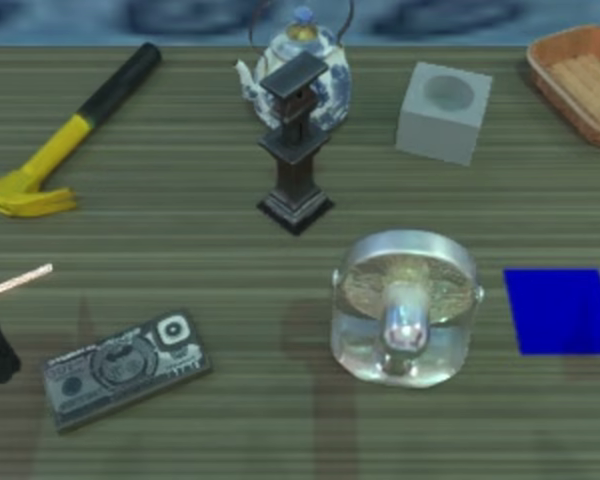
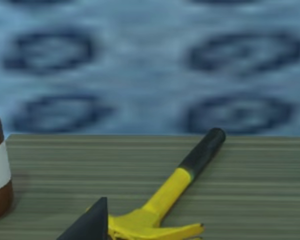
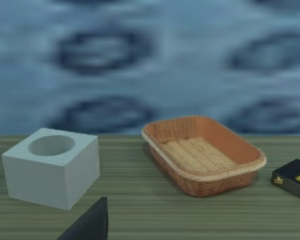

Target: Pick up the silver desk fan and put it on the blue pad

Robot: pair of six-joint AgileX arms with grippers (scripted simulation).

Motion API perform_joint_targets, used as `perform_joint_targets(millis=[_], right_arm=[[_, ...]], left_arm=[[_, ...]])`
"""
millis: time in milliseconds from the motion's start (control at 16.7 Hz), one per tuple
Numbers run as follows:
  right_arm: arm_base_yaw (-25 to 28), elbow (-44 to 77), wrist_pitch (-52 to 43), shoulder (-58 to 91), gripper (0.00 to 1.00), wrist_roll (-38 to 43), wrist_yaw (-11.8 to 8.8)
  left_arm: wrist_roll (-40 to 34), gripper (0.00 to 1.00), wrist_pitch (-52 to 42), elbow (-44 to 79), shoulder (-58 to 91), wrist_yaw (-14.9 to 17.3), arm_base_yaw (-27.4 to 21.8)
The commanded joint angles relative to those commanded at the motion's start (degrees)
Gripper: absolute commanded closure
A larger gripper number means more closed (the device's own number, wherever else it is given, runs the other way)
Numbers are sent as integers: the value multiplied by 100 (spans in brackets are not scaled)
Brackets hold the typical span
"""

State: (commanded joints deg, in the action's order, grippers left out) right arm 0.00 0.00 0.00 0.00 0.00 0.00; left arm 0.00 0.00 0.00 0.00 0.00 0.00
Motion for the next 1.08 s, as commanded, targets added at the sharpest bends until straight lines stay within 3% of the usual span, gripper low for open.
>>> perform_joint_targets(millis=[240, 480, 1080], right_arm=[[79, 160, -170, 175, 0, -97, -7], [490, 1186, -1153, 1253, 0, -622, -17], [2176, 6534, -5005, 6860, 0, -2714, -11]], left_arm=[[0, 0, 0, 0, 0, 0, 0], [0, 0, 0, 0, 0, 0, 0], [0, 0, 0, 0, 0, 0, 0]])
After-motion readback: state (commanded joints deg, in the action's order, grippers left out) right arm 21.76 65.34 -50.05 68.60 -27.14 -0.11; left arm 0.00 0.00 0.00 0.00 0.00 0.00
